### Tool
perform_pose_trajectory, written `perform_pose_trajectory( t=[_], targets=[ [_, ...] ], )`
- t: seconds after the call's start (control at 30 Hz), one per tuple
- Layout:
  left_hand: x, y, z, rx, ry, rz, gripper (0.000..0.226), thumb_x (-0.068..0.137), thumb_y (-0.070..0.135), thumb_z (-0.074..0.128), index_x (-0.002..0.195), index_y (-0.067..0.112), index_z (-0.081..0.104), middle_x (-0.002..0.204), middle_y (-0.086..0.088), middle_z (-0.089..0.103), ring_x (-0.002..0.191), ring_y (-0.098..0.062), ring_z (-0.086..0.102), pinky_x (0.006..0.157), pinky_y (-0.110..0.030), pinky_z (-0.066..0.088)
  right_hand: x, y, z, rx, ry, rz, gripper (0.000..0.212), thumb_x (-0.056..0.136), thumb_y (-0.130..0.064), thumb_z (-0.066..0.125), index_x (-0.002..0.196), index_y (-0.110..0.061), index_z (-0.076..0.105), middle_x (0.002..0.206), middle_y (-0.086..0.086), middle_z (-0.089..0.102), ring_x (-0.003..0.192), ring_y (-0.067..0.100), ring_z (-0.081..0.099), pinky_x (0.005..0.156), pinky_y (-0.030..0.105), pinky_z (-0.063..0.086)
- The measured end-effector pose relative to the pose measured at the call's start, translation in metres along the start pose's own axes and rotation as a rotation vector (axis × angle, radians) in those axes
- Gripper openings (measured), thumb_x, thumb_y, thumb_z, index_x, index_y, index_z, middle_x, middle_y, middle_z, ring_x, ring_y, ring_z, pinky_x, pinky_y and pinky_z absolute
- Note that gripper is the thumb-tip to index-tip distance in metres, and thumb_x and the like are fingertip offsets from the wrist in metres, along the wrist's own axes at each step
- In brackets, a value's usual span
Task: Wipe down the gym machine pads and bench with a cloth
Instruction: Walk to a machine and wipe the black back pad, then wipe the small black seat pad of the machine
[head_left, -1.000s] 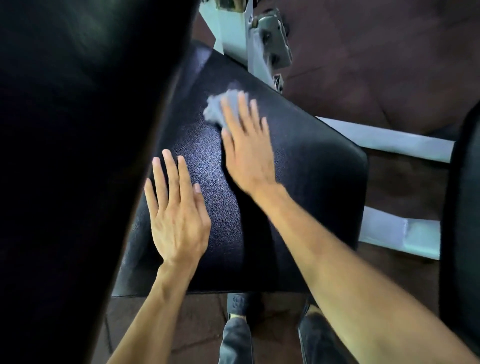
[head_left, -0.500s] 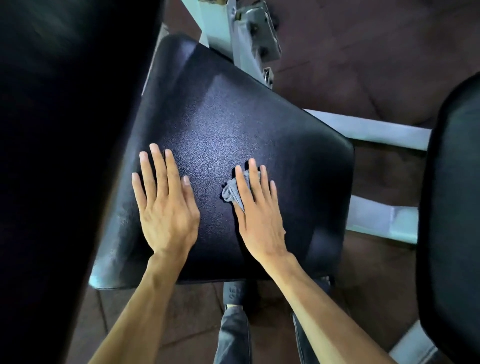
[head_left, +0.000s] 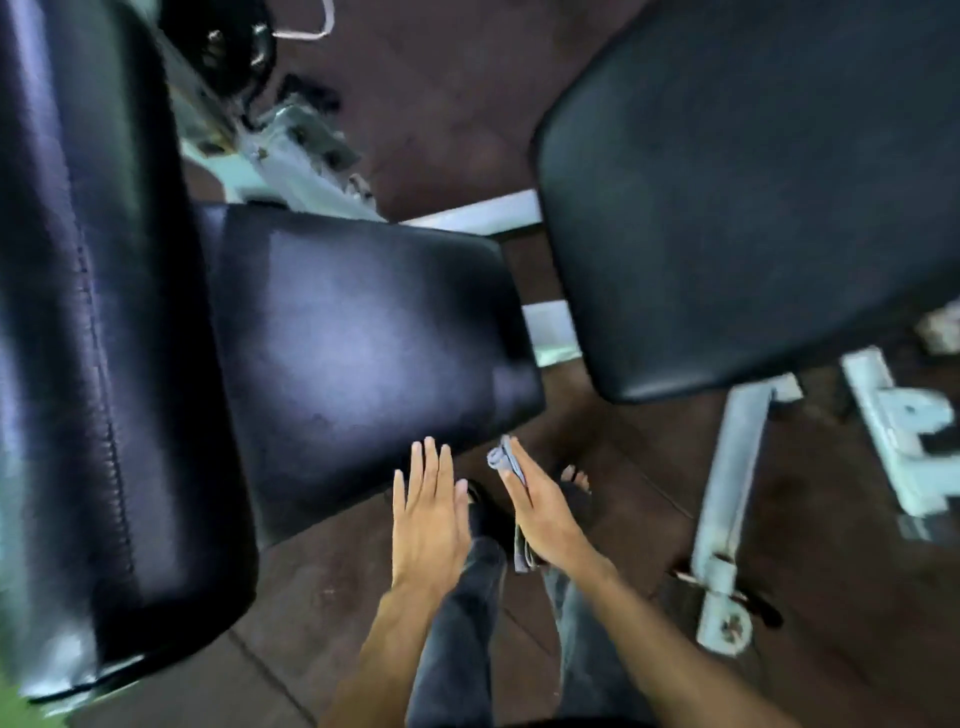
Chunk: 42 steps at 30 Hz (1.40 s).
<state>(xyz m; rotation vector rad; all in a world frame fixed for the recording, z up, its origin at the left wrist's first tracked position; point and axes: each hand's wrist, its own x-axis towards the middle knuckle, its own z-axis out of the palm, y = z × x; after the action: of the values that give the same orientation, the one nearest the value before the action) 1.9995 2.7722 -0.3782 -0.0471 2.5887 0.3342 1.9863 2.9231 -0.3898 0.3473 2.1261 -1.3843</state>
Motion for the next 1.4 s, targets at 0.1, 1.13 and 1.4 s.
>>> perform_pose_trajectory(
  t=[0.1,1.13,1.4],
  targets=[
    [-0.024,0.037,-0.003,0.123,-0.107,0.189,0.073,0.106,0.036,0.0,0.134,0.003,0.06,0.143,-0.015,0.056,0.135,-0.03,0.052,0.104,-0.051,0.047,-0.063,0.024,-0.029,0.062,0.122,0.114,0.048,0.102,-0.019,0.043,0.148,-0.009,0.031,0.155,0.003,0.032,0.143,0.007,0.026,0.105,-0.005,0.011],
    [-0.382,0.476,0.213,0.58,-0.444,1.331,0.051,0.106,0.037,0.027,0.152,0.016,0.033,0.157,-0.005,0.036,0.146,-0.021,0.032,0.12,-0.032,0.024,-0.568,0.344,-0.196,0.791,1.205,0.415,0.051,0.103,-0.029,0.038,0.151,-0.017,0.025,0.158,-0.003,0.026,0.145,0.008,0.022,0.117,0.019,0.016],
    [-0.375,0.636,0.238,0.567,-0.394,1.396,0.05,0.107,0.037,0.027,0.152,0.015,0.034,0.159,-0.005,0.035,0.149,-0.021,0.028,0.12,-0.032,0.023,-0.59,0.4,-0.323,0.804,1.294,0.442,0.04,0.103,-0.023,0.041,0.141,-0.01,0.044,0.134,-0.009,0.05,0.129,0.001,0.038,0.098,-0.004,0.02]
  ],
)
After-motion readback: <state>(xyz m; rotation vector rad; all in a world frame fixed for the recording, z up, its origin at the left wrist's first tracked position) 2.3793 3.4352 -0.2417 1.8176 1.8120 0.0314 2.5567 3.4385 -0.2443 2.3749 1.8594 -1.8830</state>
